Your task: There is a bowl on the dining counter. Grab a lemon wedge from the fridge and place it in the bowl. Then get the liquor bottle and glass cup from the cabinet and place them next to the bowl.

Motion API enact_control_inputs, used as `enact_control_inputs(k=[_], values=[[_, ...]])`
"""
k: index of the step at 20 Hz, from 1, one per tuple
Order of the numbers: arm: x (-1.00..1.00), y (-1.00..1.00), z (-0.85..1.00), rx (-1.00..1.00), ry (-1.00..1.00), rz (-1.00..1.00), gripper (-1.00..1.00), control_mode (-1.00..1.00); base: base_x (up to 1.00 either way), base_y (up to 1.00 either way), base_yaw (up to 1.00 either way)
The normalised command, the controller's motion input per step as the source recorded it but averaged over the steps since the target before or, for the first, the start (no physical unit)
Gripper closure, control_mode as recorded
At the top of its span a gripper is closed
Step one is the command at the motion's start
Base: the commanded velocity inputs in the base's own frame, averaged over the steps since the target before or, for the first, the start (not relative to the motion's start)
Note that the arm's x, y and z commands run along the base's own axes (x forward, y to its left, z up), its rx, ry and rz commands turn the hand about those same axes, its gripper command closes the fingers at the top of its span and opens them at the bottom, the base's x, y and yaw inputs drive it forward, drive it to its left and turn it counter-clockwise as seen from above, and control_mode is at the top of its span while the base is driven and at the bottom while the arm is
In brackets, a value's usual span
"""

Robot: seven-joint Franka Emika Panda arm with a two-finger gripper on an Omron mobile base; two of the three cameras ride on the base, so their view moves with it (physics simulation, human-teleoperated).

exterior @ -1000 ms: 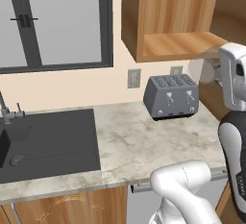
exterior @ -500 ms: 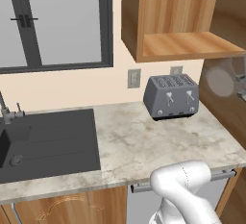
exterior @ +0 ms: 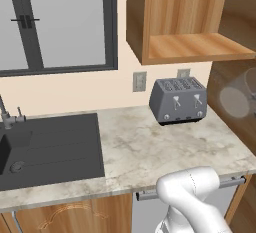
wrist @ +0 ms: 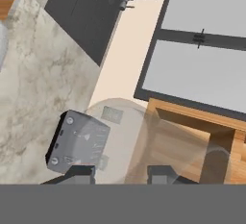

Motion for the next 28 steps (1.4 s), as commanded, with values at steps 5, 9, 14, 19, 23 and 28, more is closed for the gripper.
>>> enact_control_inputs(k=[5, 9, 14, 19, 23, 28], values=[[-0.14, 0.0, -0.1, 0.0, 0.05, 0.0, 1.0, -1.0, 0.0, 0.0, 0.0], [-0.01, 0.0, -0.02, 0.02, 0.04, 0.0, 1.0, -1.0, 0.0, 0.0, 0.0], [-0.21, 0.05, -0.16, 0.02, 0.0, 0.0, 1.0, 1.0, -0.07, 0.05, 0.0], [0.0, 0.0, 0.0, 0.0, 0.0, 0.0, 1.0, 1.0, -0.32, 0.45, -0.07], [0.0, 0.0, 0.0, 0.0, 0.0, 0.0, 1.0, 1.0, -0.35, 0.64, -0.15], [0.0, 0.0, 0.0, 0.0, 0.0, 0.0, 1.0, 1.0, -0.35, 0.71, -0.26]])
